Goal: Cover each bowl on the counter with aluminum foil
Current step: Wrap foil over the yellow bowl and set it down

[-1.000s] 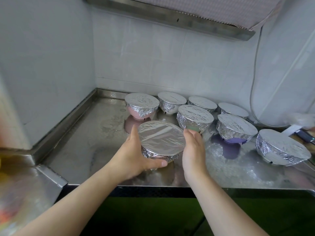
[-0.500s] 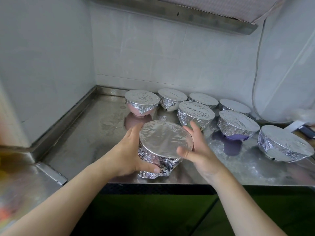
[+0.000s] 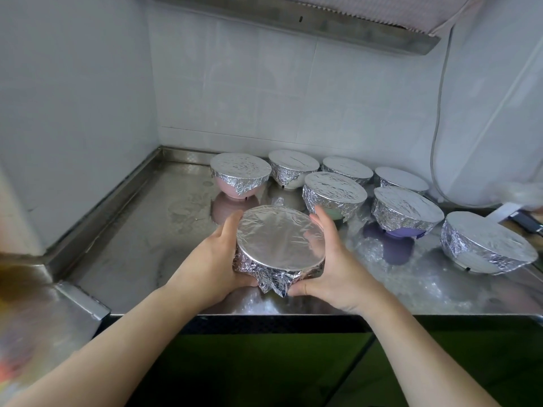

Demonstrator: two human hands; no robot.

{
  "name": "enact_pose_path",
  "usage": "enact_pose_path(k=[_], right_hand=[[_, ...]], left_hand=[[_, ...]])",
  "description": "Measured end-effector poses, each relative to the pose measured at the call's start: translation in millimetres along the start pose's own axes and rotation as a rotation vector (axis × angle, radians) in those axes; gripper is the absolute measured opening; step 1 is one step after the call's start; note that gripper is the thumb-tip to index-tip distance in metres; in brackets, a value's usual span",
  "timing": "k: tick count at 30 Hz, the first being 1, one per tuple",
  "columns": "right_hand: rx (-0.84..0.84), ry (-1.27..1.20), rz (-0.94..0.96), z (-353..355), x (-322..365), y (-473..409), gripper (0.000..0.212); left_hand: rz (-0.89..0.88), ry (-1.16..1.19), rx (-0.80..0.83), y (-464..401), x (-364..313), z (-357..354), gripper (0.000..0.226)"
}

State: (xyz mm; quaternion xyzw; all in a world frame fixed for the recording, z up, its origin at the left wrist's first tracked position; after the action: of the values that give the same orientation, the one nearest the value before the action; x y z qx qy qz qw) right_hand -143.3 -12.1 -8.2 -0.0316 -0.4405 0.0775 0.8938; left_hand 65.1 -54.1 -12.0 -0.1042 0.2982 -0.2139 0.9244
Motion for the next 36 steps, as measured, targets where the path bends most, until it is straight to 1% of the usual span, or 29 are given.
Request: enact_pose_path(k=[8,14,16,18,19,20,21,22,23,24,26,27,28,29,31,32,34,35,36], right_hand=[[-0.111,0.077,0.03,5,5,5,0.152],[-0.148,0.09,-0.003,7,2,7,0.15],[-0.097,0.067,-0.037,6,1,6,0.15],[0.018,0.018,-0.085,6,-3,7,0.143],[0.072,-0.036,-0.09,6,-5,7,0.135],[0.091,-0.132,-0.086,8,-6,6,0.127],[0.044,-0.273,-0.103,14,-6,4,0.12],[-0.053,-0.443,-0.135,23,-9,2,0.113],[-0.176,-0.603,-0.155,31,-12,-1,0.101],[-0.313,-0.714,-0.172,38,-16,-2,0.085],[-0.527,-0.807,-0.187,40,-17,-1,0.047],[-0.584,-0.801,-0.196,36,-15,-1,0.034],[-0.622,-0.78,-0.212,30,-13,-2,0.029],[-0.65,-0.763,-0.231,23,-12,-4,0.034],[-0.683,-0.774,-0.246,10,-12,-8,0.055],[-0.7,-0.79,-0.25,6,-11,-9,0.06],[-0.729,-0.806,-0.262,2,-5,-8,0.048],[-0.747,-0.82,-0.263,1,-3,-7,0.044],[-0.762,-0.836,-0.267,0,-5,-6,0.046]], left_hand=[[0.007,-0.039,-0.014,1,-3,1,0.127],[0.02,-0.027,0.038,0,-2,1,0.12],[0.019,0.027,0.093,0,-1,2,0.113],[0.048,0.068,0.235,1,3,1,0.107],[0.065,0.083,0.311,2,8,0,0.106],[0.079,0.103,0.359,2,12,1,0.104],[0.108,0.14,0.352,-1,16,5,0.099],[0.146,0.206,0.282,-5,21,11,0.093],[0.209,0.302,0.16,-9,26,20,0.088],[0.272,0.403,0.007,-10,30,30,0.079],[0.376,0.538,-0.267,-2,30,46,0.047],[0.401,0.589,-0.353,4,21,50,0.035],[0.406,0.645,-0.393,8,11,50,0.028],[0.403,0.713,-0.392,10,-1,46,0.026],[0.393,0.796,-0.364,6,-19,31,0.029],[0.398,0.81,-0.35,3,-25,22,0.033],[0.438,0.861,-0.356,0,-30,8,0.041],[0.458,0.883,-0.385,0,-30,3,0.044],[0.477,0.905,-0.425,1,-29,0,0.044]])
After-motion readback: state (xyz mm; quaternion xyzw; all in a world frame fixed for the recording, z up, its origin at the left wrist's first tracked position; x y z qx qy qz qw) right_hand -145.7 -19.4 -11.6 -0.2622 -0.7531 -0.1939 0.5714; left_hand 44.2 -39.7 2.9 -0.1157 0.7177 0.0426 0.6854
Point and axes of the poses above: each hand's wrist, its own y-axis away from the middle knuckle, its own z-axis out of the back of the hand, x = y × z, the point moved 9 cm from there along -y, towards the middle knuckle, and after that the axes turned 4 degrees about -y, right-handed, at the moved point
